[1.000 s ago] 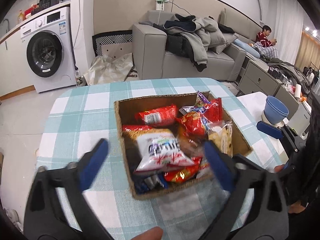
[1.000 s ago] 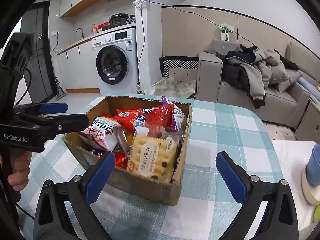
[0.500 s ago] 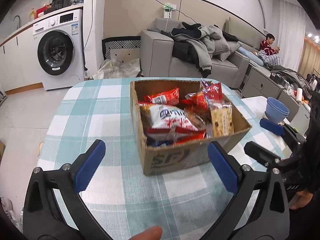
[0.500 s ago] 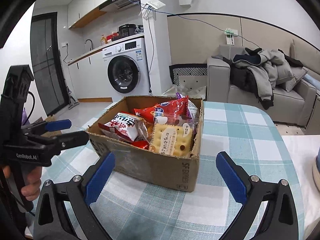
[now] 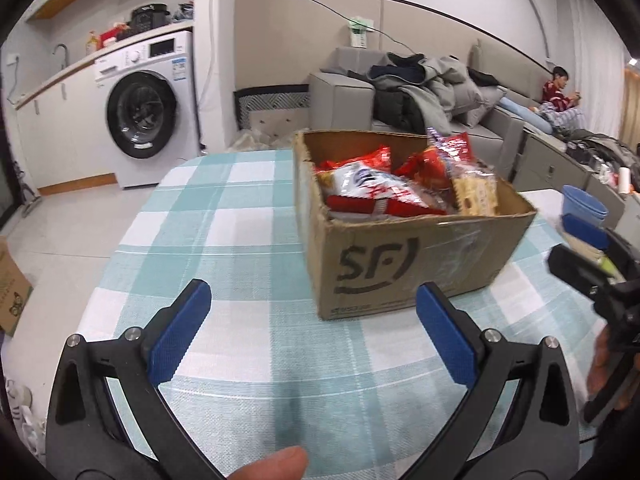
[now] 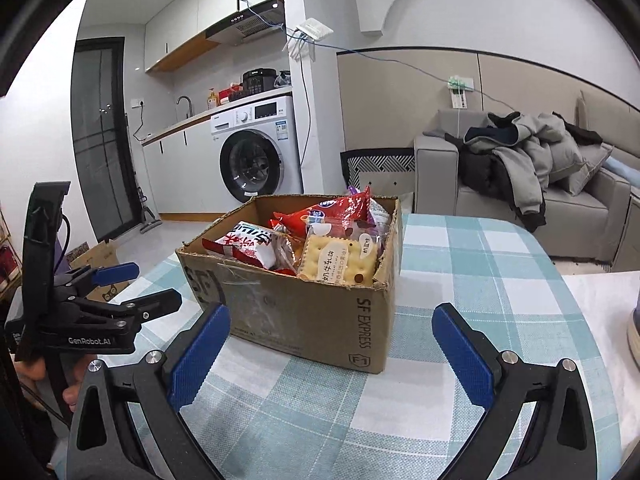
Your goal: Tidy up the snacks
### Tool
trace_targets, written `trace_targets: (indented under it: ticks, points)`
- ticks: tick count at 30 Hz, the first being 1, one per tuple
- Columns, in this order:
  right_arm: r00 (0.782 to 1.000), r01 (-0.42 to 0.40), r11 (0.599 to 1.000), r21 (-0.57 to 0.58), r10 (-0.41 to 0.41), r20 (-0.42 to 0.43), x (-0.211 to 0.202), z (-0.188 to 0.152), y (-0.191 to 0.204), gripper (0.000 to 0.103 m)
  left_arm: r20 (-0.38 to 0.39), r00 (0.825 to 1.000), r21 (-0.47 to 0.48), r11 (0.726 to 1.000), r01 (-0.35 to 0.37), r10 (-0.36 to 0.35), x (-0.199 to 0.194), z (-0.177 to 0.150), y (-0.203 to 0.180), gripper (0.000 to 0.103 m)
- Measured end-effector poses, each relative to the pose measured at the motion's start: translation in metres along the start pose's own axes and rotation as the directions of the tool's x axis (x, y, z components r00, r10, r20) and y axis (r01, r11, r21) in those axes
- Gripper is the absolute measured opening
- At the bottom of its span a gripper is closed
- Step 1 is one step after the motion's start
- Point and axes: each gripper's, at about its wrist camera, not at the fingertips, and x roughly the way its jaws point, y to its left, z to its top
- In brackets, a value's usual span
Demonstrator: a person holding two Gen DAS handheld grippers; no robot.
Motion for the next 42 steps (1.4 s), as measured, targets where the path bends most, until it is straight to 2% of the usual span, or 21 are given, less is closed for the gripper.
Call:
trace_targets:
  ticks: [11, 19, 42]
  points:
    - [0.998, 0.010, 1.000, -0.002, -0.010, 0.070, -0.008, -0.013, -0.005, 0.103, 0.033, 0.999, -0.001, 1.000, -0.027, 0.027, 0.013, -0.011, 0.005, 0.102]
    - [0.996, 0.023, 1.000, -0.005, -0.023, 0.089, -0.011, -0.016, -0.004, 0.103, 0.046, 0.999, -0.020, 1.000, -0.018, 0.018, 0.012, -0.011, 0.010, 0.102]
    - [0.996, 0.023, 1.000, -0.019, -0.021, 0.089, -0.010, -0.014, 0.000, 0.103, 0.066, 0.998, -0.024, 1.000, -0.005, 0.006, 0.006, -0.010, 0.009, 0.102]
